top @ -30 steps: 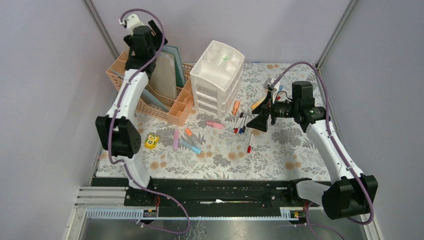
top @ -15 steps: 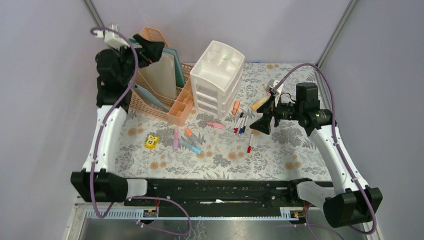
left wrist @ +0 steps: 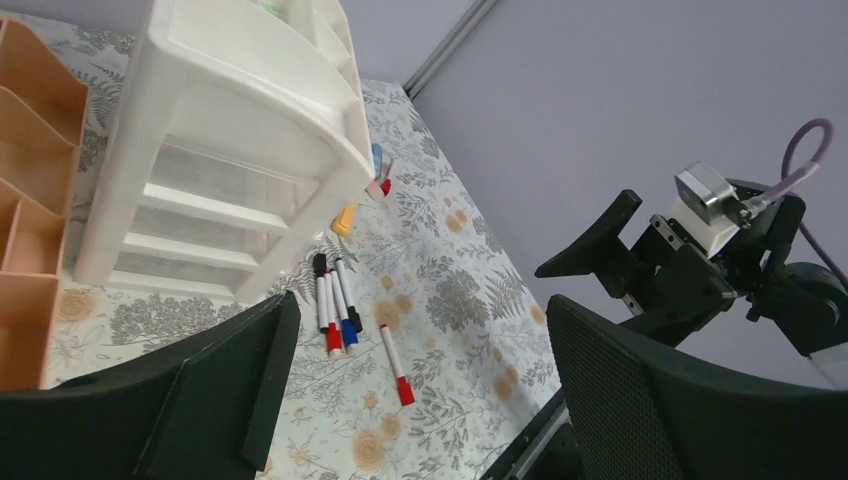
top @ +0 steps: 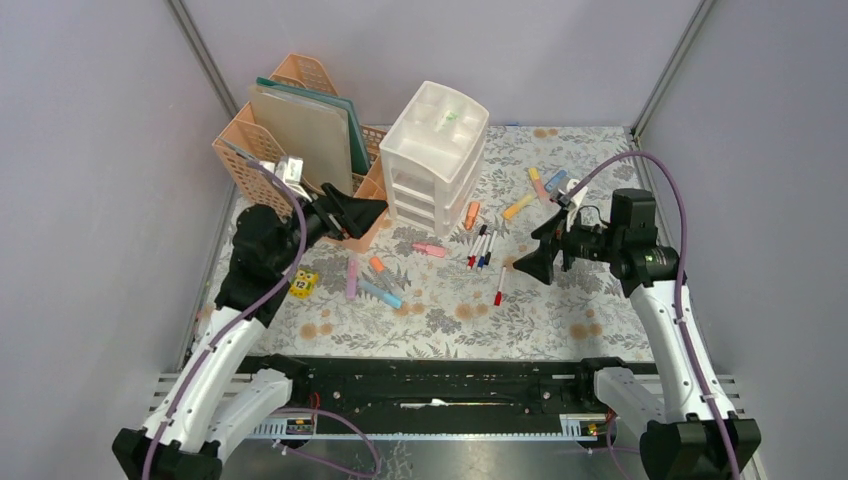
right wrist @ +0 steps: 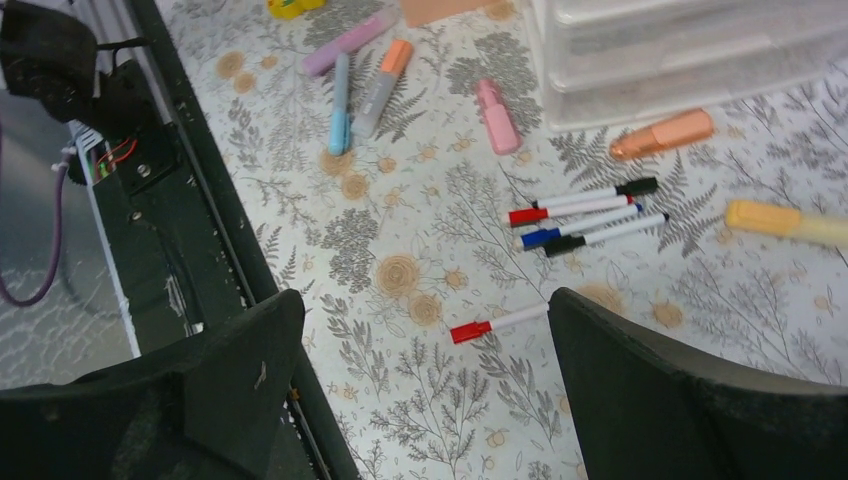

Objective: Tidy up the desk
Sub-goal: Move the storage box to the center of the board.

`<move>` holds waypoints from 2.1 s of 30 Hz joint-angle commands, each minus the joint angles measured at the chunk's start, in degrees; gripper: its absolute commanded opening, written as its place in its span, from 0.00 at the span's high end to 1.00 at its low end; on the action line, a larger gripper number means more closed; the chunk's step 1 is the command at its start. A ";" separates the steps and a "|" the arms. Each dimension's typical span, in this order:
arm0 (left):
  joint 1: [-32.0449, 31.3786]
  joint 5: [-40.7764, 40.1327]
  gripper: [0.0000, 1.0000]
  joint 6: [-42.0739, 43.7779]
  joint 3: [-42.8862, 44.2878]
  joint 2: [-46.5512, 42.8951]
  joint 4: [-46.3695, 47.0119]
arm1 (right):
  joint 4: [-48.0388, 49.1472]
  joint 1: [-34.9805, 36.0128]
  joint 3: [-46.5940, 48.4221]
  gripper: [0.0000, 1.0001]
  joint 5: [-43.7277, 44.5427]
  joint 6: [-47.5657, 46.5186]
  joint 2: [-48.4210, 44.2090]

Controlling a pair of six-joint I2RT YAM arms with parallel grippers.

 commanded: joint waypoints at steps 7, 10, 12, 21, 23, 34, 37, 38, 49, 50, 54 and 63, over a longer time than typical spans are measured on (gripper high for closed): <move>-18.91 -30.84 0.01 -2.02 4.03 10.42 4.12 | 7.83 -7.35 -5.14 0.02 -3.34 4.49 -2.40; -23.26 -44.80 0.01 -6.73 13.12 18.85 -4.82 | 8.34 -7.70 -5.90 0.02 -2.76 4.67 -2.97; -25.47 -53.56 0.01 -11.23 21.18 25.33 -14.28 | 8.60 -7.82 -6.11 0.02 -2.44 4.86 -3.20; -26.29 -65.38 0.05 -19.17 39.10 42.95 -27.74 | 8.64 -7.91 -6.25 0.02 -1.53 5.22 -3.56; -26.26 -66.97 0.07 -18.66 42.55 45.68 -30.05 | 8.56 -7.85 -6.25 0.02 -1.53 5.22 -3.64; -23.49 -64.20 0.24 -15.63 53.41 55.50 -32.77 | 8.46 -7.88 -6.33 0.02 -1.77 5.23 -4.83; -22.48 -62.39 0.29 -15.51 54.40 56.64 -32.74 | 8.45 -7.83 -6.31 0.02 -1.73 5.22 -5.12; -22.21 -61.90 0.31 -15.47 54.62 56.89 -32.79 | 8.40 -7.83 -6.33 0.02 -1.77 5.22 -5.19; -20.36 -54.95 0.63 -11.58 57.64 59.75 -30.73 | 8.46 -7.86 -6.51 0.02 -1.80 5.25 -5.66; -20.17 -54.42 0.64 -10.88 58.37 60.29 -30.76 | 8.47 -7.88 -6.51 0.02 -1.87 5.22 -5.61; -19.69 -52.83 0.67 -7.36 61.95 62.77 -30.77 | 8.42 -7.91 -6.51 0.02 -2.26 5.31 -5.48; -19.33 -52.40 0.68 -2.48 70.96 69.12 -29.93 | 8.55 -7.85 -6.60 0.02 -3.48 5.83 -4.55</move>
